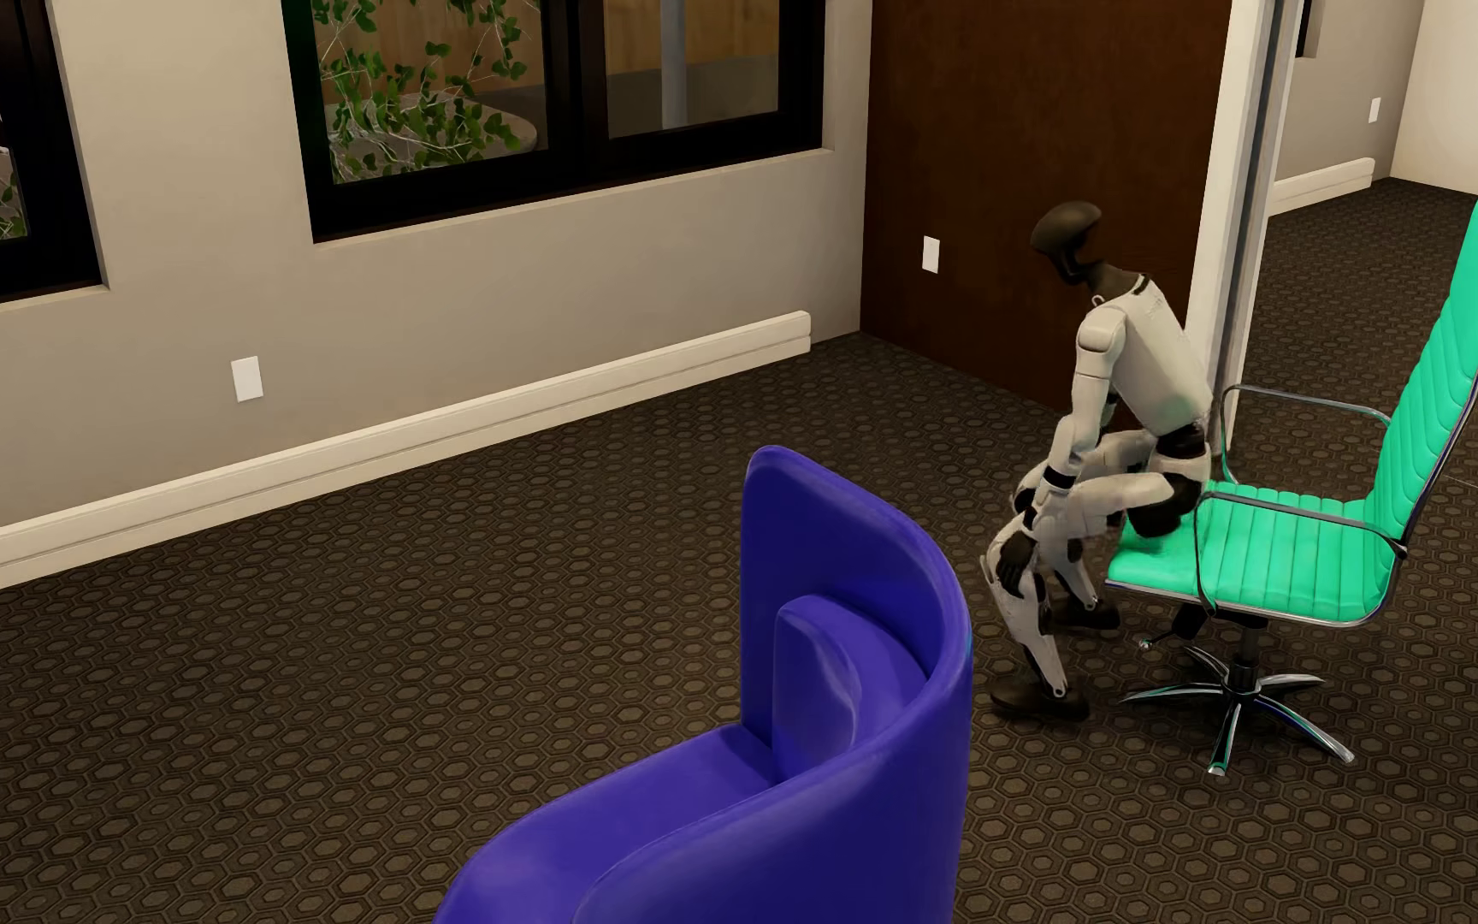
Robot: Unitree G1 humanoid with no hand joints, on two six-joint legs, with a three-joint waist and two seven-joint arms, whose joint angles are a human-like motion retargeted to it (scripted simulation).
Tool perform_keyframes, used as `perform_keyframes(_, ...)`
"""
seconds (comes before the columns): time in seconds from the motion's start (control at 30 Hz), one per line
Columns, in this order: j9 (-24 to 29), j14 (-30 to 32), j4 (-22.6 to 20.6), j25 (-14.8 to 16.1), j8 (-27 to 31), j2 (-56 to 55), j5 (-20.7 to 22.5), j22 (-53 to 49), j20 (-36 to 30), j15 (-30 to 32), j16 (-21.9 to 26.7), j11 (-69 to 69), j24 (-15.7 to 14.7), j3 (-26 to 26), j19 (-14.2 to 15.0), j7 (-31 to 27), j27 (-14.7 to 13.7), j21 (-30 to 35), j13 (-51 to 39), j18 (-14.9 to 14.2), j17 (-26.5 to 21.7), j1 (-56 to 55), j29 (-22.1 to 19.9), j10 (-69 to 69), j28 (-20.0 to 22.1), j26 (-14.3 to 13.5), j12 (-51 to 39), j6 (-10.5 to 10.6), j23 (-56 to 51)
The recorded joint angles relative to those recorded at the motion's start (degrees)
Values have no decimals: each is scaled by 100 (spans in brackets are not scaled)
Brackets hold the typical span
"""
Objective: Get up from the teal chair
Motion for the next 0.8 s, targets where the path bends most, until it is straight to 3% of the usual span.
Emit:
perform_keyframes(0.1,-442,160,-16,-185,-253,1118,-59,-1,234,65,46,-1294,60,5,-60,187,58,-210,739,41,27,1083,105,-1360,-35,15,542,-17,65)
perform_keyframes(0.2,-1040,534,29,-346,-418,2525,63,-100,490,114,223,-2948,264,-11,-88,311,52,-352,1622,-94,22,2387,294,-3019,-170,27,1343,29,55)
perform_keyframes(0.27,-1377,1276,70,-449,-498,3534,133,-117,604,479,349,-4095,370,-41,-105,383,0,-461,2173,-260,-40,3221,429,-4062,-280,27,1843,100,-20)
perform_keyframes(0.3,-1545,1521,118,-447,-582,3988,100,-114,645,868,402,-4685,449,-32,-84,408,-15,-604,2404,-386,-68,3459,515,-4277,-395,29,2034,114,-34)
perform_keyframes(0.37,-1812,1930,271,-377,-819,4817,-13,-48,749,1133,450,-5661,499,55,38,476,-17,-922,2746,-1020,-114,3564,470,-4160,-526,59,2210,113,37)
perform_keyframes(0.43,-1969,2149,406,-322,-1120,5601,-154,-24,858,1222,460,-6413,495,162,150,599,29,-1103,2992,-1201,-168,3629,386,-4148,-506,73,2313,75,170)
perform_keyframes(0.57,-2280,2148,660,-341,-1501,6712,-322,56,984,1089,496,-7231,387,216,280,718,65,-1313,3023,-841,-209,3929,481,-5915,-513,118,2434,38,425)
perform_keyframes(0.67,-2458,2199,724,-270,-1660,7361,-505,171,953,936,591,-7410,504,189,390,825,-68,-1441,2927,-515,-166,4132,374,-6887,-634,130,2465,-67,324)
perform_keyframes(0.73,-2489,2434,606,-137,-1784,7695,-780,177,1017,1100,512,-7311,573,220,689,989,-180,-1514,2915,-664,-216,4211,204,-6488,-702,110,2472,-90,174)
perform_keyframes(0.77,-2512,2661,449,-110,-1798,7723,-977,189,957,1340,435,-6994,575,242,921,998,-219,-1557,2977,-529,-246,4302,133,-6395,-663,104,2490,-107,112)
perform_keyframes(0.8,-2549,2502,312,-117,-1702,7566,-1136,173,889,1717,392,-6386,623,229,1171,978,-216,-1568,3041,-272,-269,4515,119,-6417,-652,121,2554,-97,66)
